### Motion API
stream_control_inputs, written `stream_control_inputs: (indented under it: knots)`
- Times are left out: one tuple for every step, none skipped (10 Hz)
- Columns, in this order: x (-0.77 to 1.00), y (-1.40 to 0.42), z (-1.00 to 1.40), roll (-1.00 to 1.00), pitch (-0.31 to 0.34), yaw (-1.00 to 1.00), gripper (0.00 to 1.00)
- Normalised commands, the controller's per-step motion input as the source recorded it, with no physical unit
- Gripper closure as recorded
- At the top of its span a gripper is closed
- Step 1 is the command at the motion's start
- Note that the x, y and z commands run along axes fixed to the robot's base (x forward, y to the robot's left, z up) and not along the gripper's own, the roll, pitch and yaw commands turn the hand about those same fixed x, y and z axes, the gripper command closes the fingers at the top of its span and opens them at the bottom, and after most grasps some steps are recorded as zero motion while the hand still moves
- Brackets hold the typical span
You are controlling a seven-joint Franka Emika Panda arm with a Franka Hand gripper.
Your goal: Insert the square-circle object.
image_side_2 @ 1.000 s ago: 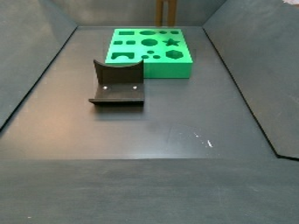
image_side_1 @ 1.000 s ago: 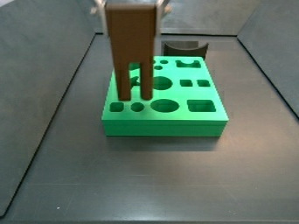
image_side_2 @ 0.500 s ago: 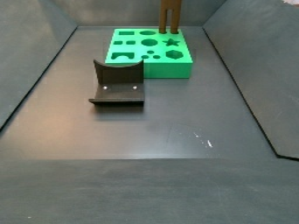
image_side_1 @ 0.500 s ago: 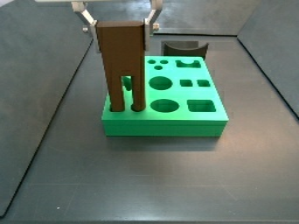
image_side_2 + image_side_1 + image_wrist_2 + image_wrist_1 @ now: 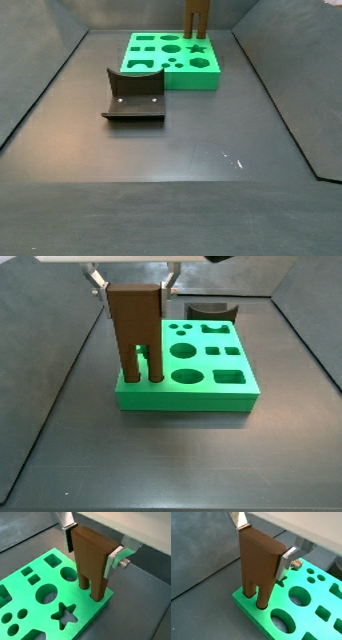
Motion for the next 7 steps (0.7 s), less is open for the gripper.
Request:
stream_control_inputs:
  knots:
    - [0.00, -0.10, -0.08, 0.50, 0.113, -0.14, 1.00]
    - [0.03, -0.29, -0.60, 0.39, 0.000, -0.10, 1.00]
    - [0.18, -0.28, -0.79, 0.27, 0.000, -0.09, 1.00]
    - [0.25, -0.17, -0.83, 0.12, 0.000, -0.11, 1.00]
    - [0.19, 0.00, -0.31, -0.08, 0.016, -0.11, 1.00]
    - [0.19, 0.00, -0.37, -0.12, 0.050, -0.12, 1.00]
    - [0.00, 0.01, -0.35, -0.13, -0.059, -0.02, 1.00]
